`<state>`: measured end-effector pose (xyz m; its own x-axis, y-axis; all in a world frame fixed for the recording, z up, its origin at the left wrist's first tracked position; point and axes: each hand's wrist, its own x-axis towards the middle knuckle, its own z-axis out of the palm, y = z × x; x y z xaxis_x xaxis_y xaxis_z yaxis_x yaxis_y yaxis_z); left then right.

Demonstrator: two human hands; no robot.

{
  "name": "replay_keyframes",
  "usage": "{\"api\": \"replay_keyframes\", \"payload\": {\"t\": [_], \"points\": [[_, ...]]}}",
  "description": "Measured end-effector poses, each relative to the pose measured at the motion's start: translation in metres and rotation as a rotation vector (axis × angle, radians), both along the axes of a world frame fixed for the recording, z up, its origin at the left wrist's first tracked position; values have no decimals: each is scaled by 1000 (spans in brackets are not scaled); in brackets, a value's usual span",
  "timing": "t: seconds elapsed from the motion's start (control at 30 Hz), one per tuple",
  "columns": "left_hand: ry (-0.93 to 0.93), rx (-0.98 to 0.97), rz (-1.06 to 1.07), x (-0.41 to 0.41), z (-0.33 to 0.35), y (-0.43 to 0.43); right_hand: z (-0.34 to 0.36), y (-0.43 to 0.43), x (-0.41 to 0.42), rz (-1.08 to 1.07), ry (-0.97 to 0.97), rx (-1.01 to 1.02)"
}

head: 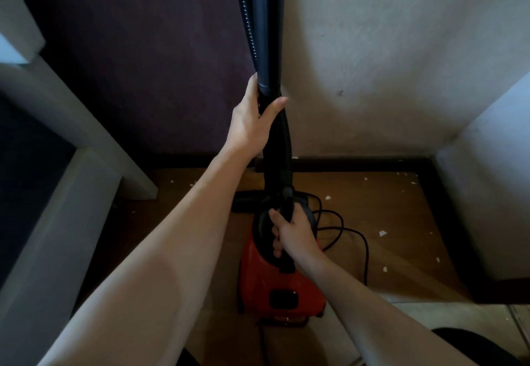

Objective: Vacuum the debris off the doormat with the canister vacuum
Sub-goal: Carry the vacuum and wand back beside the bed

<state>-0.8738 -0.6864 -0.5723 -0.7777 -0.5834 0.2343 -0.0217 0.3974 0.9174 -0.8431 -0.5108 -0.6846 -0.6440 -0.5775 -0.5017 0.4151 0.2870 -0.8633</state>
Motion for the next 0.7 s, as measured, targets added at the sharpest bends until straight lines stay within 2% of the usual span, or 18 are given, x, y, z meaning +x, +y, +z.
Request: {"api": "replay_keyframes", "payload": {"t": [0.2,0.37,0.7], "points": [[7,56,80,12,-17,-3,3,0,3,-16,140,92],[-21,1,129,11,-19,-3,1,1,5,-1,208,94],[-58,-36,123,29,-9,8,8,0,-3,16,152,163]]}}
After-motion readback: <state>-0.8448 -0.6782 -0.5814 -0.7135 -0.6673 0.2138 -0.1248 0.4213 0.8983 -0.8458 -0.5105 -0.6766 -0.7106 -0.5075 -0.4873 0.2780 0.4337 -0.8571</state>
